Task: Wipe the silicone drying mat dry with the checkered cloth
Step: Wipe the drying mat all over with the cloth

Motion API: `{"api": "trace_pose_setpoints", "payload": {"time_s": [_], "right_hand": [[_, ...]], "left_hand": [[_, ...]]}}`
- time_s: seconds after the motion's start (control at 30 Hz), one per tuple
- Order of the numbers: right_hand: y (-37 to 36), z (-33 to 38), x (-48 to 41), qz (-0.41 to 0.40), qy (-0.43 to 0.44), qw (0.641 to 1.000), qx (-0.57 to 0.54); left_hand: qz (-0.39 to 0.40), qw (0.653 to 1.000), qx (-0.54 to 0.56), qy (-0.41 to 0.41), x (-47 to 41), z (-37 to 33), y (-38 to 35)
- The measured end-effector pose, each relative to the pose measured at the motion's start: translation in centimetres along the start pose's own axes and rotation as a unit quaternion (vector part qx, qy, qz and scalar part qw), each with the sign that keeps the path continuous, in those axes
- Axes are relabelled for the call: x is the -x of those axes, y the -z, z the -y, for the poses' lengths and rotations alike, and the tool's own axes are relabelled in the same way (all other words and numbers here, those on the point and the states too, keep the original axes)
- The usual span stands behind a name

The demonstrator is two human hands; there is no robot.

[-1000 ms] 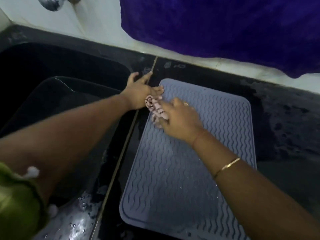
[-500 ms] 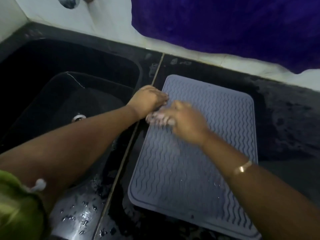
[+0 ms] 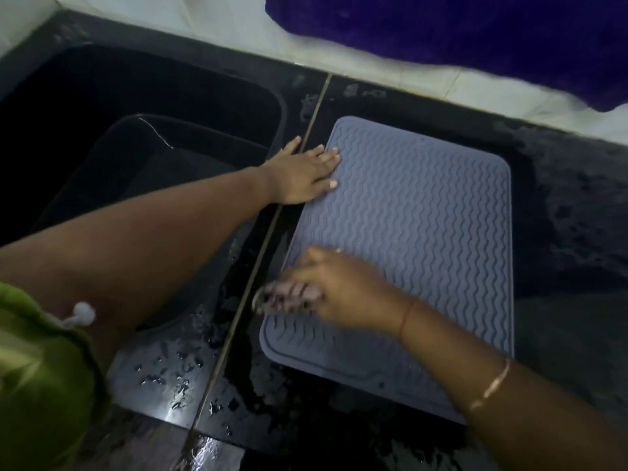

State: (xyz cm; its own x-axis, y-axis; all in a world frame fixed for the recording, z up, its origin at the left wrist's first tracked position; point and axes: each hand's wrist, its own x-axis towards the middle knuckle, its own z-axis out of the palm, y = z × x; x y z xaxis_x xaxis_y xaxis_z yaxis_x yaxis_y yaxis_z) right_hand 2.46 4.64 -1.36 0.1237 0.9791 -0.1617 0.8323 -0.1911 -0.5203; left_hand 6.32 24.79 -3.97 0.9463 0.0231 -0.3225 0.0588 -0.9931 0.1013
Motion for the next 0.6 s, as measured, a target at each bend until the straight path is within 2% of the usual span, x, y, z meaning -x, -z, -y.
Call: {"api": "trace_pose_setpoints", "payload": {"time_s": [0.07,0.1,0.2,0.3,0.47,0.6], "right_hand": [[1.7,-2.3,-1.4,-0.076,-0.03,0.996,-0.025],[2.3,-3.5,-2.3,-0.114,-0.047,0.992,0.001],[1.6,-4.2,-3.7,-0.144,-0.111,0.979,0.094],[-1.0,-1.4,-2.3,-0.131,-0.113,0.978,0.114],[-4.6,3.5,1.9,-0.112,-0.061,0.99,0.055],[-4.6,4.1,3.3,-0.055,-0.027,0.998,-0.022]], "left_hand": [[0.008,1.0,-0.017,0.0,0.1,-0.3,-0.4],[0.006,1.0,-0.028,0.003,0.1,-0.2,-0.5],[0.001,0.999,-0.049,0.007,0.1,-0.6,-0.5],[0.0,0.999,-0.036,0.009,0.1,-0.6,-0.6],[0.012,0.999,-0.052,0.009,0.1,-0.6,0.0],[0.005,0.996,-0.09,0.023,0.4,-1.2,0.1]]}}
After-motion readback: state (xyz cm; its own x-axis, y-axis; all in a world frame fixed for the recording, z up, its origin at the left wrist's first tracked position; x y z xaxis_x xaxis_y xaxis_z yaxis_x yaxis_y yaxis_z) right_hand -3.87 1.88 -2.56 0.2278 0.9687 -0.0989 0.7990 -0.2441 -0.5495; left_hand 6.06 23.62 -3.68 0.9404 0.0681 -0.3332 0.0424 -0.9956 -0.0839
